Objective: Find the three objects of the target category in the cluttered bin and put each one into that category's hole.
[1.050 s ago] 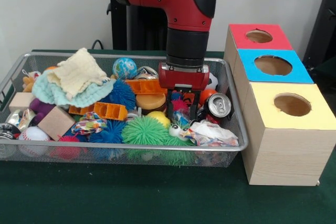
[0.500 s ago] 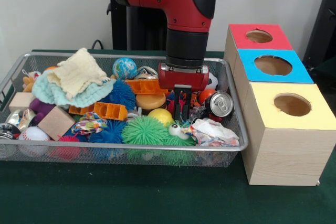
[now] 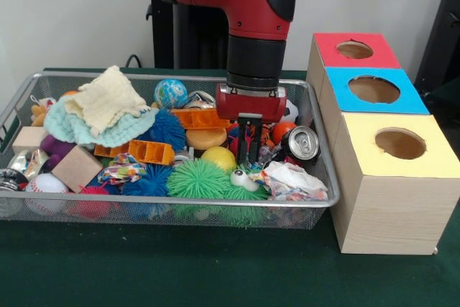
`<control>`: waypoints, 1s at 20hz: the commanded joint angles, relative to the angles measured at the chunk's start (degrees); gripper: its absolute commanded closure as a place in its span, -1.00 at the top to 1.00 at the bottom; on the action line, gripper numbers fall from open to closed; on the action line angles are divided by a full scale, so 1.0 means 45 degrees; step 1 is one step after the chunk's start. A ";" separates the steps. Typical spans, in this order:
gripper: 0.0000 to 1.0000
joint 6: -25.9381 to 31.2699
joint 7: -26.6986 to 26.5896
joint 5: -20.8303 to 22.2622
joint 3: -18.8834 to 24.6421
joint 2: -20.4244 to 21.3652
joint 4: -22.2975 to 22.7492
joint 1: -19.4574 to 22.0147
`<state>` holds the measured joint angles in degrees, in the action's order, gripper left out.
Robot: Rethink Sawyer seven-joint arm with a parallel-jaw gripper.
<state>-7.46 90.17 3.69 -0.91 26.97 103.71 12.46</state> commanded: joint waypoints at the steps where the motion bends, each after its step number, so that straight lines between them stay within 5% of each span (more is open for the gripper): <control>1: -1.00 0.2111 0.1134 0.0444 0.0875 0.1593 0.0134 0.0314; 15: -1.00 0.2976 0.1139 0.0548 0.0994 0.2527 0.0660 0.0408; 20: -1.00 0.2211 0.1390 0.0592 0.0769 0.1554 0.0443 0.0305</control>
<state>-0.80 90.17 3.74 -0.78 37.66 104.28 13.13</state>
